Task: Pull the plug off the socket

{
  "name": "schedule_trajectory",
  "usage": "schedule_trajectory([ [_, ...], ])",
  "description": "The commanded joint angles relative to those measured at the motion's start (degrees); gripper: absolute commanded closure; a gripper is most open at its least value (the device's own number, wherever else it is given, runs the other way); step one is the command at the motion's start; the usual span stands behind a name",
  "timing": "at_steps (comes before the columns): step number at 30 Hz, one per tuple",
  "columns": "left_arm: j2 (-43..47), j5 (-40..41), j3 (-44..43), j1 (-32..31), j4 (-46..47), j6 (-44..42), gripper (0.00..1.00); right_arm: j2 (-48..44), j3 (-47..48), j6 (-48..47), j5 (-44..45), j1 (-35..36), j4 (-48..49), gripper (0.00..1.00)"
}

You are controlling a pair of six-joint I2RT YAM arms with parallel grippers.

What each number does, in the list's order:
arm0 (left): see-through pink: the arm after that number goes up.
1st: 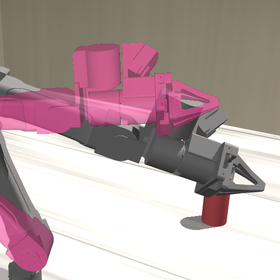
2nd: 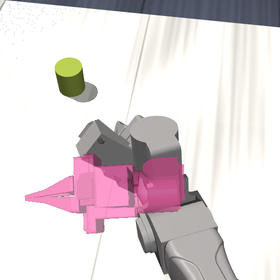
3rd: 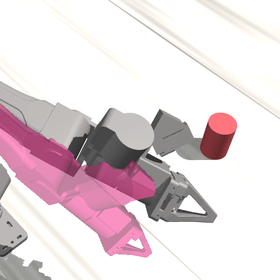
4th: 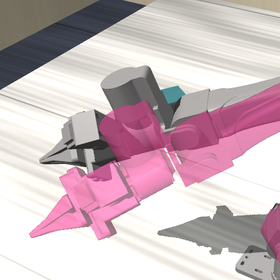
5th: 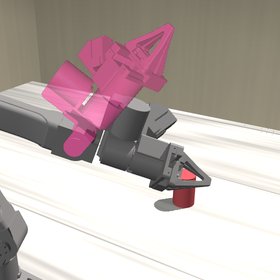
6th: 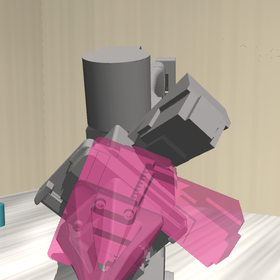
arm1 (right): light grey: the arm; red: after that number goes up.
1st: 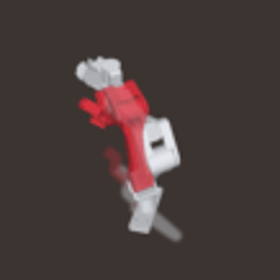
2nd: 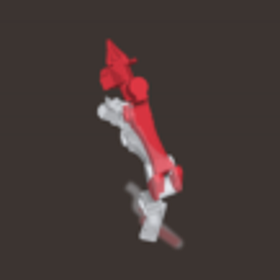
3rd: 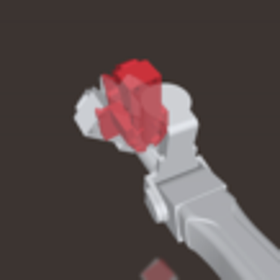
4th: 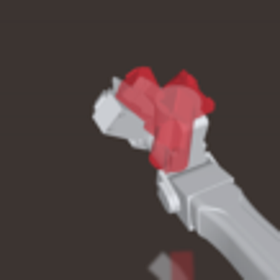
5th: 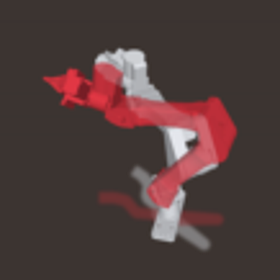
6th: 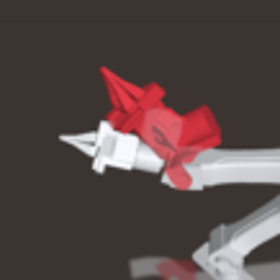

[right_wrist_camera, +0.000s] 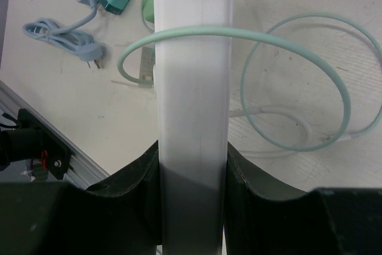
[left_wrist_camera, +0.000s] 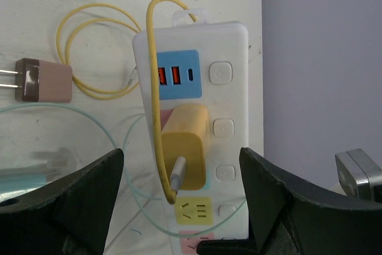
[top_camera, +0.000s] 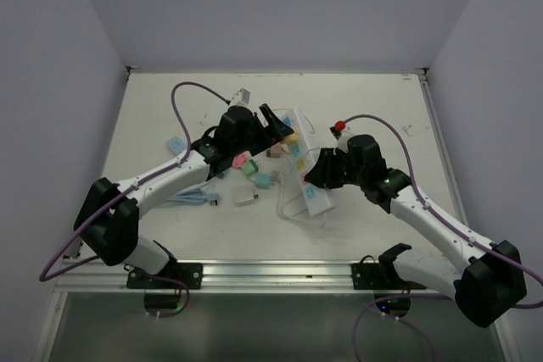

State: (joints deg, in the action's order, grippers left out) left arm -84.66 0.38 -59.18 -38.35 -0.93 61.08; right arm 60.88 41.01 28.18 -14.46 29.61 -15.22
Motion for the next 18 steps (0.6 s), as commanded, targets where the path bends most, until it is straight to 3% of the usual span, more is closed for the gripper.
schedule_trajectory([
  [1,-1.6,2.1,-3.5,-0.8,3.4,1.8,0.19,-2.6,3.5,1.1,0.9,1.2,6.9,1.0],
  [3,-2.3,2.3,-3.5,-1.2,3.7,2.1,0.24,-2.7,3.5,1.2,1.4,1.4,7.0,1.0],
  [5,-2.4,2.7,-3.4,-1.4,3.7,2.4,0.37,-2.6,3.4,1.2,1.8,1.8,7.0,1.0],
  [6,-2.4,2.6,-3.3,-1.5,3.7,2.4,0.37,-2.7,3.4,1.2,1.8,1.8,7.0,1.0],
  [9,-1.6,3.5,-2.6,-1.7,4.4,2.4,0.56,-2.2,3.4,1.0,1.5,1.9,7.0,1.0],
  [12,-0.5,4.4,-1.4,-1.9,5.1,2.3,0.85,-1.9,2.9,0.8,2.2,1.9,7.0,1.0],
  [14,0.5,5.2,-0.8,-1.8,5.2,2.0,0.95,-1.9,2.5,0.4,2.9,1.9,6.8,1.0],
  [15,1.0,5.7,-0.5,-1.8,5.2,1.8,1.0,-1.8,2.0,0.1,4.2,1.9,6.5,1.0],
  [18,3.4,7.7,1.0,-1.9,5.3,1.7,1.0,-0.9,0.8,0.4,8.5,1.9,4.7,1.0],
])
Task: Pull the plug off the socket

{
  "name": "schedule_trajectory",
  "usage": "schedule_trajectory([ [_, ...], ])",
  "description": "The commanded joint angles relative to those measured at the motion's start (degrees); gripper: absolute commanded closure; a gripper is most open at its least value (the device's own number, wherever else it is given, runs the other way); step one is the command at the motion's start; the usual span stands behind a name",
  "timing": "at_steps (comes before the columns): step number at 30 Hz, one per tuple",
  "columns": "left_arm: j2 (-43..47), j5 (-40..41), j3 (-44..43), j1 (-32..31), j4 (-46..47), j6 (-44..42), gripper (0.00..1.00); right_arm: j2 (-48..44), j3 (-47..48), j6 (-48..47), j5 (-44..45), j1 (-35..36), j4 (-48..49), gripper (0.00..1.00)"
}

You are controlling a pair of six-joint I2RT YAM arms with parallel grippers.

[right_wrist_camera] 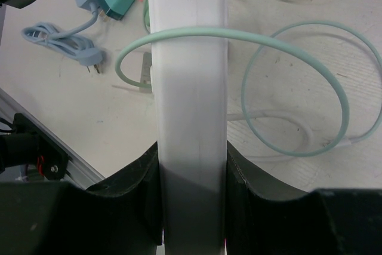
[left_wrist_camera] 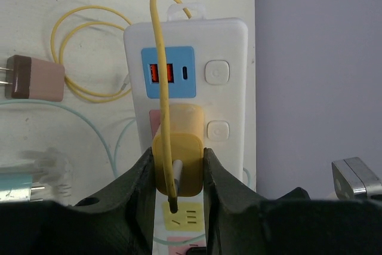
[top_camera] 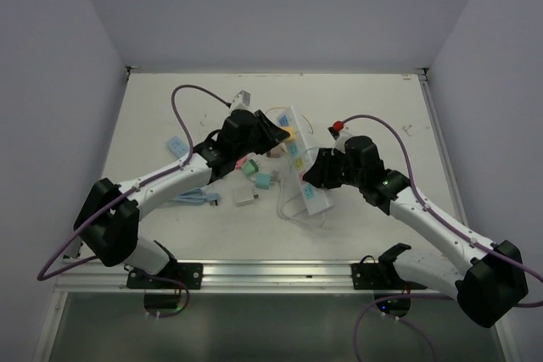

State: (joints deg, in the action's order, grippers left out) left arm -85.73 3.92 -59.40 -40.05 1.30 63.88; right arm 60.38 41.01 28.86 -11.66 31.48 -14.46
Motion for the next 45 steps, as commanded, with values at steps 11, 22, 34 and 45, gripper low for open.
schedule_trajectory([
  [11,16.6,11.6,8.5,0.0,3.1,1.2,1.0,3.9,-3.7,6.1,14.6,-4.3,1.1,1.0],
  [22,17.4,4.6,13.5,3.1,2.6,-3.4,1.0,6.7,-6.6,8.6,2.4,-9.9,13.7,1.0],
  [34,9.5,-9.1,19.7,12.5,5.6,-13.1,0.86,16.6,-6.1,10.2,-6.7,-16.5,27.5,1.0],
  [45,12.2,-8.5,22.2,13.1,0.9,-15.0,0.18,28.4,-0.2,11.0,-10.4,-18.5,32.6,1.0],
])
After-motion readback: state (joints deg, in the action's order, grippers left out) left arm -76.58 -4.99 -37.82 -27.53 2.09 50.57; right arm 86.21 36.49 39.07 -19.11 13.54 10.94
